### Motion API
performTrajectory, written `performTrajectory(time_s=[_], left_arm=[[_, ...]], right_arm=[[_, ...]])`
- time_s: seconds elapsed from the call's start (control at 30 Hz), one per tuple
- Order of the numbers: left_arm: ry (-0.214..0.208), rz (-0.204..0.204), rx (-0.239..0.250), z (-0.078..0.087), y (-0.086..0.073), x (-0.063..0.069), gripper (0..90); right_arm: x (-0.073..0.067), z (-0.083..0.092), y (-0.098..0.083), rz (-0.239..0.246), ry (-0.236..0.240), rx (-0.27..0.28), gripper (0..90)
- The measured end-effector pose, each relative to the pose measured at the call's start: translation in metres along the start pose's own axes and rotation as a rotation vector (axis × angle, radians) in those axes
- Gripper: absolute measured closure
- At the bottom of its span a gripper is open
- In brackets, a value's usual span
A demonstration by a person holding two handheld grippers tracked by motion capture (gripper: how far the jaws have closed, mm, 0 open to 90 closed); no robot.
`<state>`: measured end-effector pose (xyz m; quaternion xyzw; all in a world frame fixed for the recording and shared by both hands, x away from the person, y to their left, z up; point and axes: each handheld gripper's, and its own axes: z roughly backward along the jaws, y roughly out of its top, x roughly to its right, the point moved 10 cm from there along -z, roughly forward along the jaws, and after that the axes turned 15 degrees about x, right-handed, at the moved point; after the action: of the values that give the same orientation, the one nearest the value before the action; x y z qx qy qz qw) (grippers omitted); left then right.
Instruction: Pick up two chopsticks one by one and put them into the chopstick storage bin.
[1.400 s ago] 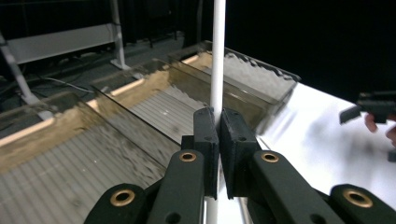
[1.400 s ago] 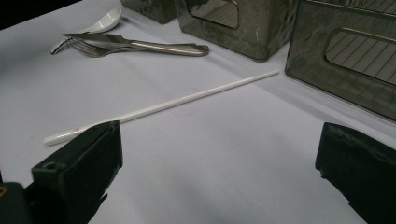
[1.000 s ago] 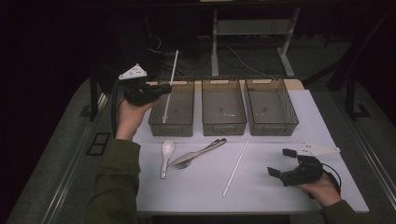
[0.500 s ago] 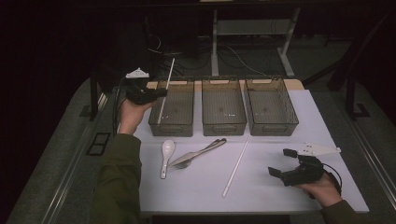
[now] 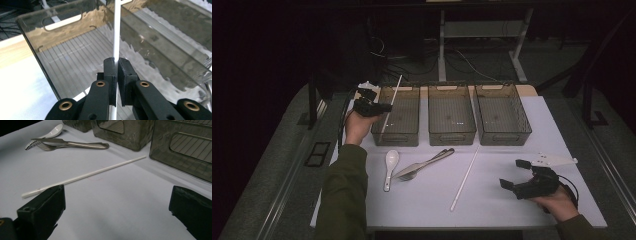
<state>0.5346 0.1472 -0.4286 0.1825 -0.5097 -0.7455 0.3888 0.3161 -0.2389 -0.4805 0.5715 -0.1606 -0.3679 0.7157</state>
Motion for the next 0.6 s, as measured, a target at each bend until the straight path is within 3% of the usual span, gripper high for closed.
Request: performTrajectory(time_s=[0.13,0.33,0.53,0.6], left_arm=[[0.003,-0.001,-0.017,-0.005,-0.007,-0.003,84.5],[0.040,0.025,-0.031,-0.016,-0.013,-0.007,84.1],[0.094,0.017,-0.080,-0.024,-0.019,-0.012,83.6],[0.094,0.019,-0.088,-0.025,-0.019,-0.013,83.4]], right_arm=[[0.000,0.000,0.000,0.000,0.000,0.000,0.5],[0.001,0.000,0.000,0.001,0.000,-0.001,0.5],[0.002,0.000,-0.001,0.000,-0.001,-0.005,0.5],[0.002,0.001,-0.001,-0.003,-0.001,-0.003,0.5]])
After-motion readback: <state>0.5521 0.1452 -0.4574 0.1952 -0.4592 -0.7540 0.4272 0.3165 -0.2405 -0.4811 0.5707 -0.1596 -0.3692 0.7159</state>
